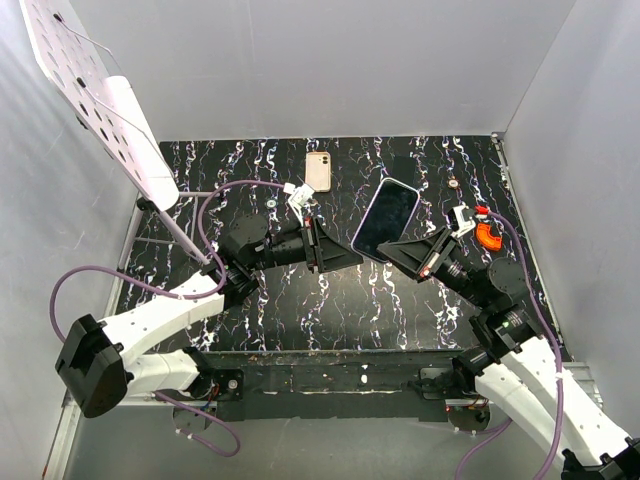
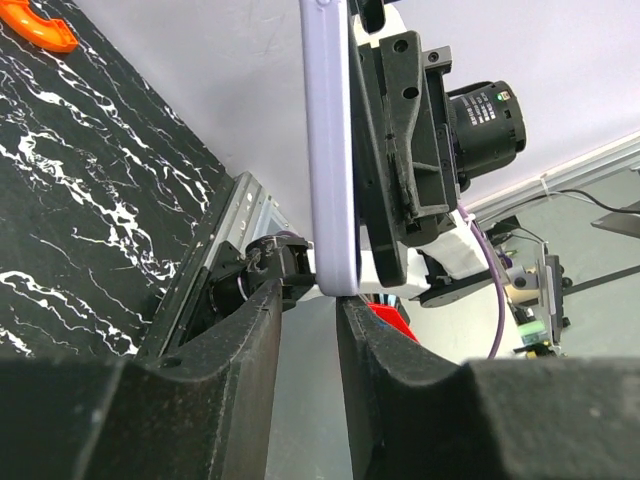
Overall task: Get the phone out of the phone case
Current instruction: Remove the phone case from the phone.
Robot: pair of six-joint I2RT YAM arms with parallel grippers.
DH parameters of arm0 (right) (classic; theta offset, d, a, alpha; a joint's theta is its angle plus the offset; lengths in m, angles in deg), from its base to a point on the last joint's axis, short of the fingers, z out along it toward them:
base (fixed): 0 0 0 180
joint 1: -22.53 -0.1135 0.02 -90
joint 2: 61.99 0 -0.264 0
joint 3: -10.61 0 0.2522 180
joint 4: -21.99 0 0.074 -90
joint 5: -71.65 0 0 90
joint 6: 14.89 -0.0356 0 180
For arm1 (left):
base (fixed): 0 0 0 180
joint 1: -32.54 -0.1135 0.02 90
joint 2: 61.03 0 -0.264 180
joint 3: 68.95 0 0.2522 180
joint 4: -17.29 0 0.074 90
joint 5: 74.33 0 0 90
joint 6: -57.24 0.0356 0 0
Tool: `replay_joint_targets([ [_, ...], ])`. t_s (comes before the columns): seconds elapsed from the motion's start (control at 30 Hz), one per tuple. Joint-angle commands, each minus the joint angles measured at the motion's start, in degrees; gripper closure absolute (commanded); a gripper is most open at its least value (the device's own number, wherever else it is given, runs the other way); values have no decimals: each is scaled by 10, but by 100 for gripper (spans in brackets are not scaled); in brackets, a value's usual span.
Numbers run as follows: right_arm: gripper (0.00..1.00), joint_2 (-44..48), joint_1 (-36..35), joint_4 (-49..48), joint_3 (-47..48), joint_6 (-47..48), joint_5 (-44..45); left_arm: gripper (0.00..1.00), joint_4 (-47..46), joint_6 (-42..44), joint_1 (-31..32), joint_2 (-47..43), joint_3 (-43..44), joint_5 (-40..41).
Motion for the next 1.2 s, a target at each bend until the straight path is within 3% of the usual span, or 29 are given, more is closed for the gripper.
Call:
replay_joint_targets([
  [0.0,99,4,2,-97,-2,-18,-3,73,-1,14,1,-1,18,23],
  [0.43,99,-7,3,-102,-12,-16,-8,49,-45,-24,1,11,10,5],
  [0.53,99,-7,3,-106,-12,-18,-9,50,-56,-31,2,10,8,19],
  [0.7,99,-5,2,-105,-14,-18,-10,66,-23,-37,1,37,24,35],
  [1.07,99,5,2,-98,-12,-17,-7,87,10,-20,0,52,30,88],
  [1.17,99,7,3,-92,-10,-12,-4,99,40,-13,-2,45,26,123],
])
